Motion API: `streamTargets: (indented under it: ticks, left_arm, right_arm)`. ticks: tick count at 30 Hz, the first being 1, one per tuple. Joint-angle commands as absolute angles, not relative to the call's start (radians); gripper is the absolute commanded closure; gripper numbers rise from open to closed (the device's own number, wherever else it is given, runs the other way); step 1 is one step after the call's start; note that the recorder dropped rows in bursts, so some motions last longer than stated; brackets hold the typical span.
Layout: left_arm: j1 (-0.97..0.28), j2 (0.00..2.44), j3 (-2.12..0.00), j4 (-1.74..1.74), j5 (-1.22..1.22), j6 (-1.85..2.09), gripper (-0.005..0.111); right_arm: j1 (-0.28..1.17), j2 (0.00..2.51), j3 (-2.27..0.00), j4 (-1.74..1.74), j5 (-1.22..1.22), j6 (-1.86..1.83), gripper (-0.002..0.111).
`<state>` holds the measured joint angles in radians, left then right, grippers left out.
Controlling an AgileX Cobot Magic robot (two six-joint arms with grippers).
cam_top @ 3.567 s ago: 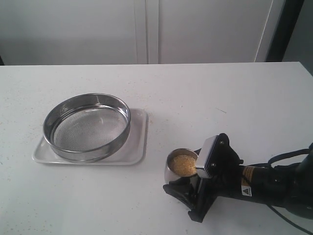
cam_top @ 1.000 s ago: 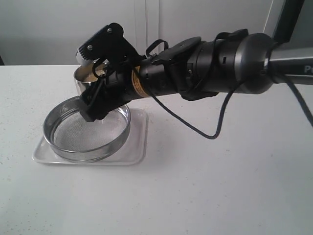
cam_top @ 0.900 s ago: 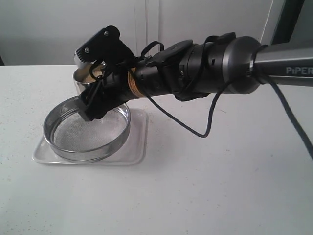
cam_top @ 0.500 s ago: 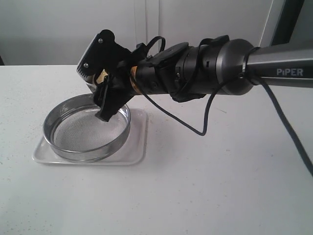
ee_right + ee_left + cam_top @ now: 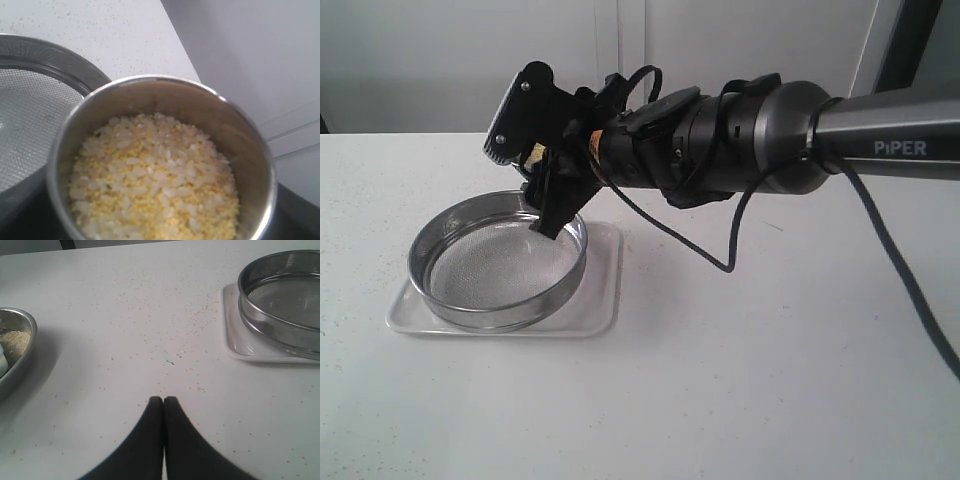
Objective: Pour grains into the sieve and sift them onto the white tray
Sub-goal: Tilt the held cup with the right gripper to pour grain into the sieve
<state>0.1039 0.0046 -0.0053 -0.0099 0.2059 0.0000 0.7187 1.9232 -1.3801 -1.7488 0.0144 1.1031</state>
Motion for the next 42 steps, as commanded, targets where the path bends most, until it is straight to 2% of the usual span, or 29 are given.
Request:
streamTargets:
  ticks: [1, 19, 25, 30, 42]
  left_arm:
    - [0.096, 0.000, 0.000, -0.021, 0.202, 0.000, 0.107]
    - [0.096, 0.000, 0.000, -0.021, 0.202, 0.000, 0.107]
    - [0.096, 0.000, 0.000, -0.021, 0.202, 0.000, 0.107]
    - [0.096, 0.000, 0.000, -0.021, 0.202, 0.000, 0.107]
    - [0.096, 0.000, 0.000, -0.021, 0.202, 0.000, 0.107]
  right_arm:
    - [0.737, 1.935, -1.421, -1.713, 0.053, 1.128, 0.108]
    - [0.798, 1.957, -1.440, -1.478, 0.279, 1.079, 0.108]
    - [0.822, 1.957, -1.441, -1.167, 0.399, 0.808, 0.108]
    - [0.838, 1.960, -1.473, -0.822, 0.490, 0.339, 0.108]
    - [0.890, 2.063, -1.661, -0.802, 0.639, 0.041, 0.108]
